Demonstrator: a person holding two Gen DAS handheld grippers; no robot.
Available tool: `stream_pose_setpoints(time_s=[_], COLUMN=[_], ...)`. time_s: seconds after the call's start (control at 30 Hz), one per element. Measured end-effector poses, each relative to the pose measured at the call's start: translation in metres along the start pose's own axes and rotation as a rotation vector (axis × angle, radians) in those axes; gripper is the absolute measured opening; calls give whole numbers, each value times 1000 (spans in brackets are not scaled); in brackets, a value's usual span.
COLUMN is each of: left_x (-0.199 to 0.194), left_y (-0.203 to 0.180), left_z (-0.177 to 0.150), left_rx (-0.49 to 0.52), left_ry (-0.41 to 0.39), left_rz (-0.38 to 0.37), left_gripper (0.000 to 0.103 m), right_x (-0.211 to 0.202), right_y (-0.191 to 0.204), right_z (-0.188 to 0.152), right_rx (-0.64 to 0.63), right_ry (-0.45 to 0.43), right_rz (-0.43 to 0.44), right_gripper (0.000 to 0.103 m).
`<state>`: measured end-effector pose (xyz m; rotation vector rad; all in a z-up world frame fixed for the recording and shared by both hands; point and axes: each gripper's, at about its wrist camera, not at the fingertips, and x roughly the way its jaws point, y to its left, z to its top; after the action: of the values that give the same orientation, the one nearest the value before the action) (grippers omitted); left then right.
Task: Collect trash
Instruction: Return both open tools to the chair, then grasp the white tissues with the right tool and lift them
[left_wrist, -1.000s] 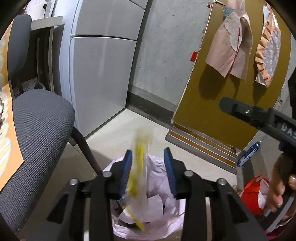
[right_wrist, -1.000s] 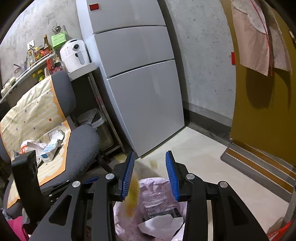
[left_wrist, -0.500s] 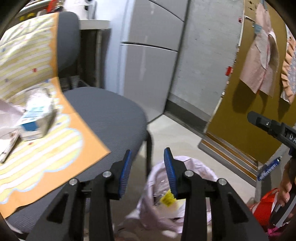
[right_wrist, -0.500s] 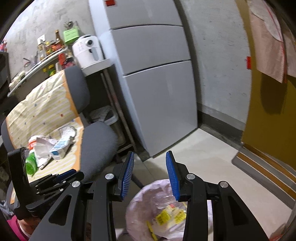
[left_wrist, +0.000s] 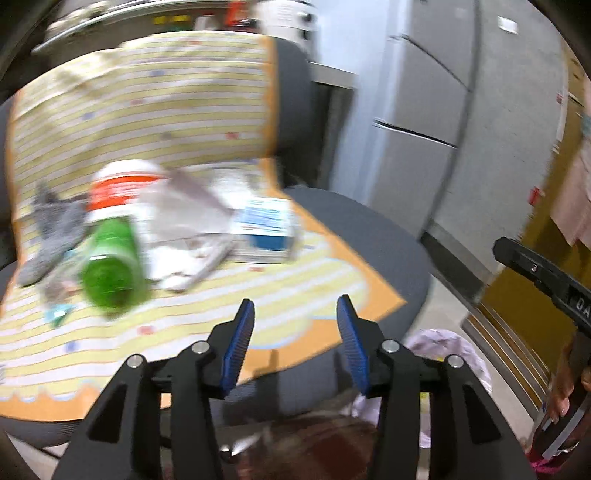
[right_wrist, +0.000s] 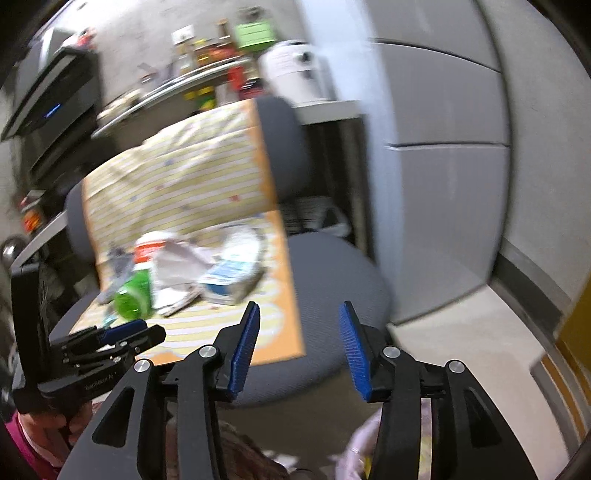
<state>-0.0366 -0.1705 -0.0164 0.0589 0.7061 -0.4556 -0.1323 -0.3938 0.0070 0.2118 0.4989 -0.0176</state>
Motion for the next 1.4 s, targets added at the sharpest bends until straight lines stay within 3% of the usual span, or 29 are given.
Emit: stream_pose_setpoints(time_s=[0.2,0.4,0.57,0.7,0.87,1.0,1.23,1.4], left_x=[-23,-37,-34,-23,-14,-9,5,11], left_y=[72,123,147,163,176,186,199,203], left_z=[7,8,7,9,18,25,27,25], left_rx=[-94,-167,-218,-243,-252,-254,-268,-275], left_ry=[-29,-48,-48,-35,-40,-47,-29,-15], left_rz=[166,249,267,266,282,292,291,292], left_gripper=[55,56,57,57,57,57,57,57], right_x=[31,68,104,135,174,203,250,277], right_y=[58,99,116,135,158,174,189,203], right_z=[17,21,23,28,40,47,69,68], right_rx=[-116,-183,-189,-221,-254,-292,-246,-260], right_ry=[28,79,132,149,174,179,202,290], right_rz=[95,154,173,190,239,269,343,391], right_gripper=[57,60,61,74,75,86,87,87])
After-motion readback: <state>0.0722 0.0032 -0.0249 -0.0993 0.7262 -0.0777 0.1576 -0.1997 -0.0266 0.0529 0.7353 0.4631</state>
